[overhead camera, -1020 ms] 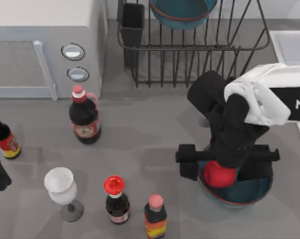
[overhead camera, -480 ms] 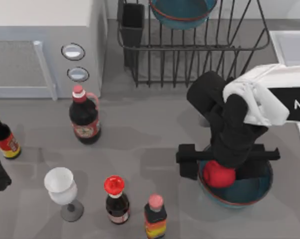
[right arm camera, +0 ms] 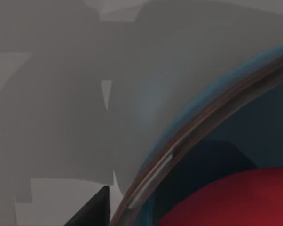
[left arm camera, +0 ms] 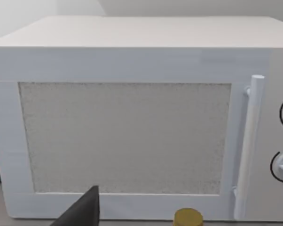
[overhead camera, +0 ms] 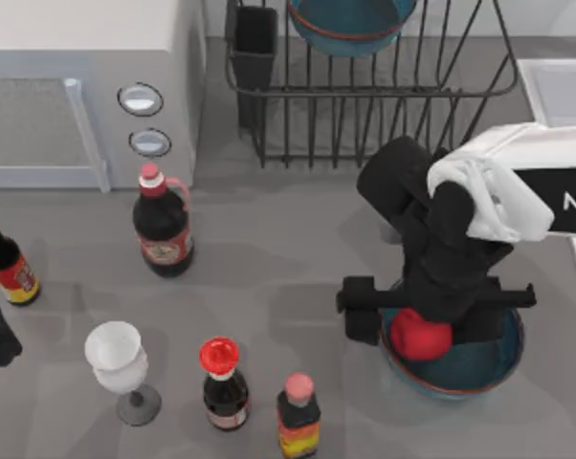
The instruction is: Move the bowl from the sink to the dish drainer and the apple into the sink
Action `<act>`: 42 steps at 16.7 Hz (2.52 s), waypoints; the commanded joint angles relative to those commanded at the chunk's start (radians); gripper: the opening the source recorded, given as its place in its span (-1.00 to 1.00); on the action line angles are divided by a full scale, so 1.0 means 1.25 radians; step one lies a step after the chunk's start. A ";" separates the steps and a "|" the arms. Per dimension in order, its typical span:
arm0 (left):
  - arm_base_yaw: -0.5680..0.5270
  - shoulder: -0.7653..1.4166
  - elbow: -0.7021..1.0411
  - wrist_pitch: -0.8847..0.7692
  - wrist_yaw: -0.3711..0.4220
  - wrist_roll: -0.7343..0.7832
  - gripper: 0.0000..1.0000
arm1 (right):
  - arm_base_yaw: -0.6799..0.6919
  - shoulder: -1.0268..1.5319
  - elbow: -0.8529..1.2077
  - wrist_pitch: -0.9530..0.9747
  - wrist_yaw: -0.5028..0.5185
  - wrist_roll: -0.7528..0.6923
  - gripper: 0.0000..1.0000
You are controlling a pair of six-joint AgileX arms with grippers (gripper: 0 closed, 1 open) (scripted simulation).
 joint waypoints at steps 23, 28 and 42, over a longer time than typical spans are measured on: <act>0.000 0.000 0.000 0.000 0.000 0.000 1.00 | -0.036 -0.156 0.203 -0.287 0.000 -0.017 -1.00; 0.000 0.000 0.000 0.000 0.000 0.000 1.00 | -0.208 -0.223 0.109 -0.058 -0.080 -0.098 -1.00; 0.000 0.000 0.000 0.000 0.000 0.000 1.00 | -0.619 -0.335 -0.217 0.765 -0.286 -0.318 -1.00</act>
